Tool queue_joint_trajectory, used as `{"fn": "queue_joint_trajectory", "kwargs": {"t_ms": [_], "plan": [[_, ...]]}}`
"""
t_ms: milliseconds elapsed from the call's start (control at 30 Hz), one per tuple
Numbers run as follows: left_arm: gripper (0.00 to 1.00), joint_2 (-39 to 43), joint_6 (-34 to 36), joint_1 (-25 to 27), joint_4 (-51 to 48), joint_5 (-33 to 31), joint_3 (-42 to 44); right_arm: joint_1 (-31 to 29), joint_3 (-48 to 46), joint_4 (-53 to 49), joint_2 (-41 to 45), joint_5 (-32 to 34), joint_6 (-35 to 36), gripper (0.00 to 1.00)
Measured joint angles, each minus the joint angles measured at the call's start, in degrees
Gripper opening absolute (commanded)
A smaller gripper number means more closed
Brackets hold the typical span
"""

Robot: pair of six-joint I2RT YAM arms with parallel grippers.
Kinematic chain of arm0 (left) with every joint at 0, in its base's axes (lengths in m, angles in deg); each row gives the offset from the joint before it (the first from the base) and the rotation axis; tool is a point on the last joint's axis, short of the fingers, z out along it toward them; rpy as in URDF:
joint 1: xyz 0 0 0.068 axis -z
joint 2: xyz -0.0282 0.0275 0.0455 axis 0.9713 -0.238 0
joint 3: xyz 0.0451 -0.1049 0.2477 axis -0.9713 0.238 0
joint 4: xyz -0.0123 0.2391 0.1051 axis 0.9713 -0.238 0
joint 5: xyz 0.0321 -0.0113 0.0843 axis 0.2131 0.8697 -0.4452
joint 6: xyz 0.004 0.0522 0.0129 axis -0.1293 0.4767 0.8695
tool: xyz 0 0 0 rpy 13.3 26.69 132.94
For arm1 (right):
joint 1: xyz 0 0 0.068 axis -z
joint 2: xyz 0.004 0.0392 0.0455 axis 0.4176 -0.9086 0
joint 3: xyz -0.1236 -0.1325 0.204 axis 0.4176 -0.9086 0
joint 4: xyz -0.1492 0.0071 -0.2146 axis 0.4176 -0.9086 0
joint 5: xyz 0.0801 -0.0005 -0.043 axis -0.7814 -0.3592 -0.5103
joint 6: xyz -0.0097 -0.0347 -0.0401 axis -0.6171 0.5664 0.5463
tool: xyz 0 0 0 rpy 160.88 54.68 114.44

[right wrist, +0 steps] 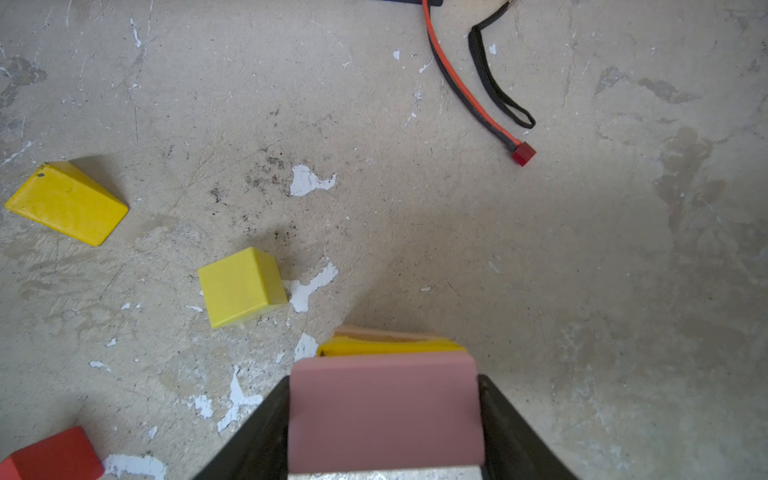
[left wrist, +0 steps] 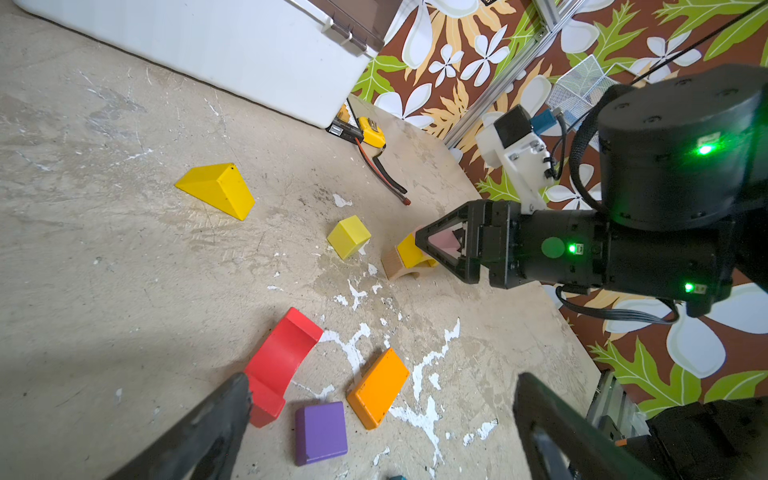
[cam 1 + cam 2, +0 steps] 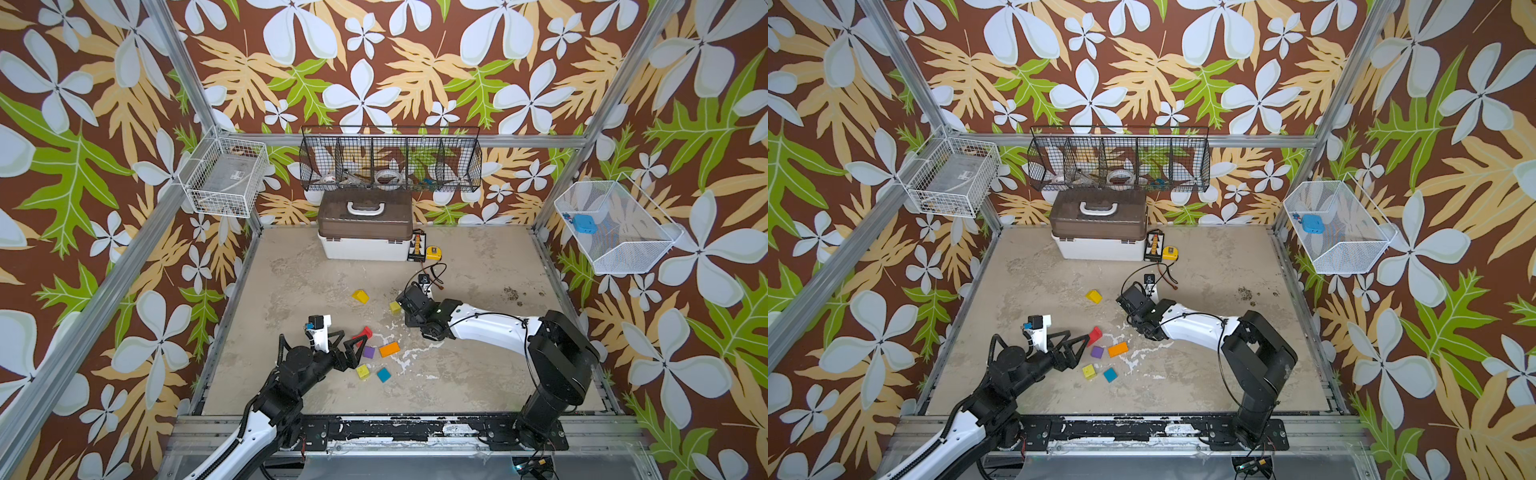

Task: Build the wood block tower
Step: 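Lower the held pink block onto the yellow block with the right gripper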

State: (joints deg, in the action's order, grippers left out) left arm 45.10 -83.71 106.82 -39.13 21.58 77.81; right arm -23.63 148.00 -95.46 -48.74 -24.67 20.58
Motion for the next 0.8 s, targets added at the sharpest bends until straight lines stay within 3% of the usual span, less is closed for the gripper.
{"fn": "queue_joint_trajectory", "kwargs": {"t_ms": [800], "plan": [[1.00, -0.6, 0.0, 0.0, 0.3, 0.0, 0.0, 0.6, -0.5, 0.5, 0.3, -0.5, 0.0, 0.69]]}}
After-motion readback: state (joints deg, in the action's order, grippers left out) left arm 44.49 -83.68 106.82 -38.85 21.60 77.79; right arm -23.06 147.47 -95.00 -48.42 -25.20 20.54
